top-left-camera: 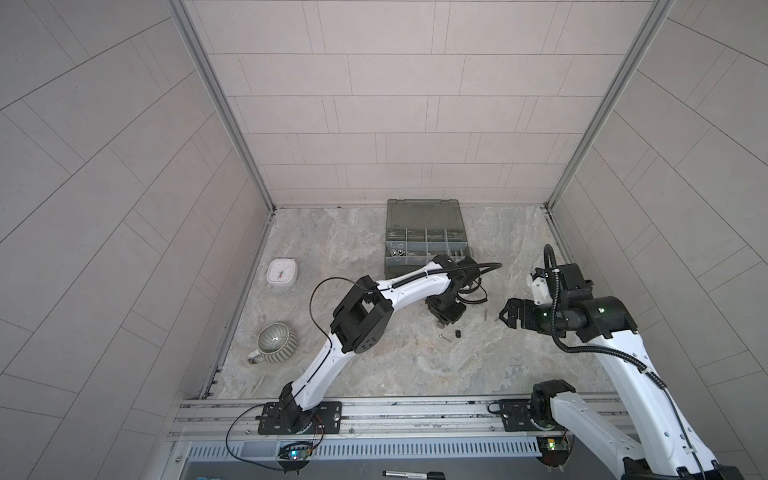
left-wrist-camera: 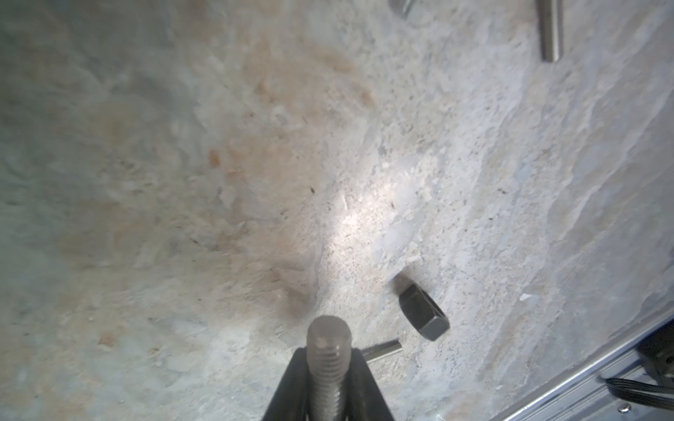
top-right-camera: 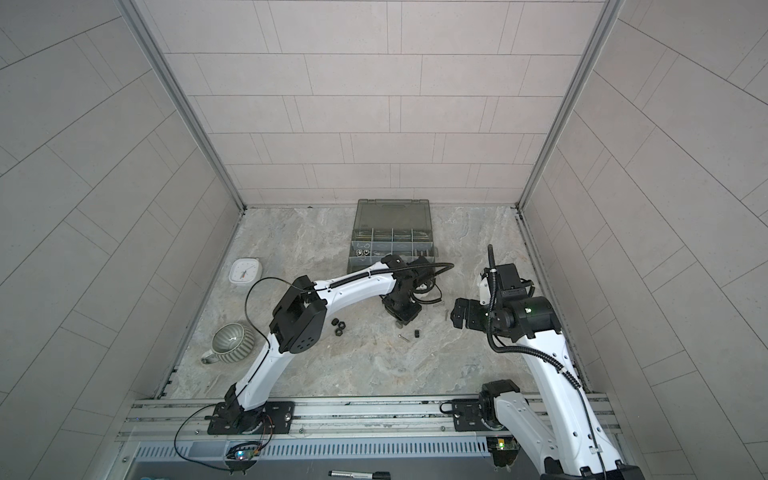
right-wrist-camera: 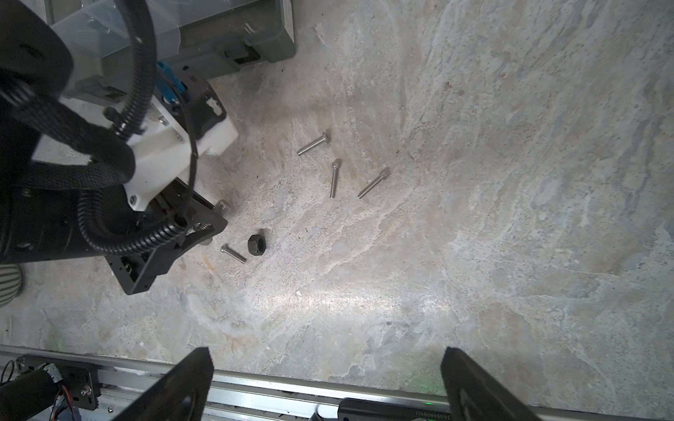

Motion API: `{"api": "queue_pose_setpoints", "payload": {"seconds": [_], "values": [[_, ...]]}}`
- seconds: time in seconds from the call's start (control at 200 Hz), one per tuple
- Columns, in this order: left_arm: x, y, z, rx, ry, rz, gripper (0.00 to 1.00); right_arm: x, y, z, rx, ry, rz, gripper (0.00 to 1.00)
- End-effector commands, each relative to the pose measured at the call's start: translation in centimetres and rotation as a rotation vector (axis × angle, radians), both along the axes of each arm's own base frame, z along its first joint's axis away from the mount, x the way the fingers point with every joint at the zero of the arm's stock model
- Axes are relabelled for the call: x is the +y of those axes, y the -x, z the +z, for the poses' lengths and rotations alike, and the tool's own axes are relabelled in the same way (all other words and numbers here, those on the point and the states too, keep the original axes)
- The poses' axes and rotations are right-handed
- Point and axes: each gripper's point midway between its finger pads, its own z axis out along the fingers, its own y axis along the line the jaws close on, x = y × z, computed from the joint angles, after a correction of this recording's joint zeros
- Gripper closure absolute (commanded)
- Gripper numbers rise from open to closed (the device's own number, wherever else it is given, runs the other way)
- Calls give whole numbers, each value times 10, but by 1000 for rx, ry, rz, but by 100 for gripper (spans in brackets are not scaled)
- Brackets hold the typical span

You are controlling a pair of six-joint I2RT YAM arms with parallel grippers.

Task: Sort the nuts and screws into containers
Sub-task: 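Carry the bolt to the box and release it into the bolt compartment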

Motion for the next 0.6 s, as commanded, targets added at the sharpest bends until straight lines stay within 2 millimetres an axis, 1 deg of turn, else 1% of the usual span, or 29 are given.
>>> {"api": "queue_pose_setpoints", "payload": {"seconds": [0.0, 0.1, 0.16, 0.185, 0.255, 0.27, 0.38, 0.525, 0.595], "values": [[4, -14, 35, -46, 35, -3, 79, -5, -2, 6, -14, 19, -27, 1], [6, -29, 44, -65, 51, 11, 79, -6, -6, 8, -15, 24, -32, 1], [4, -43, 54, -83, 77, 26, 79, -6, -9, 8, -15, 26, -35, 1], [5, -47, 53, -82, 77, 30, 79, -6, -11, 8, -15, 26, -34, 1], [2, -69, 64, -118, 102, 48, 79, -5, -16, 9, -12, 23, -33, 1], [3, -73, 64, -121, 103, 52, 79, -4, -17, 9, -13, 22, -32, 1], [-5, -111, 82, -192, 183, 94, 79, -2, -27, 10, -15, 15, -30, 1], [-13, -162, 104, -219, 357, 222, 76, 7, -52, 13, -37, -24, -22, 1], [-13, -186, 108, -207, 445, 302, 75, 10, -67, 17, -51, -41, -21, 1]]}}
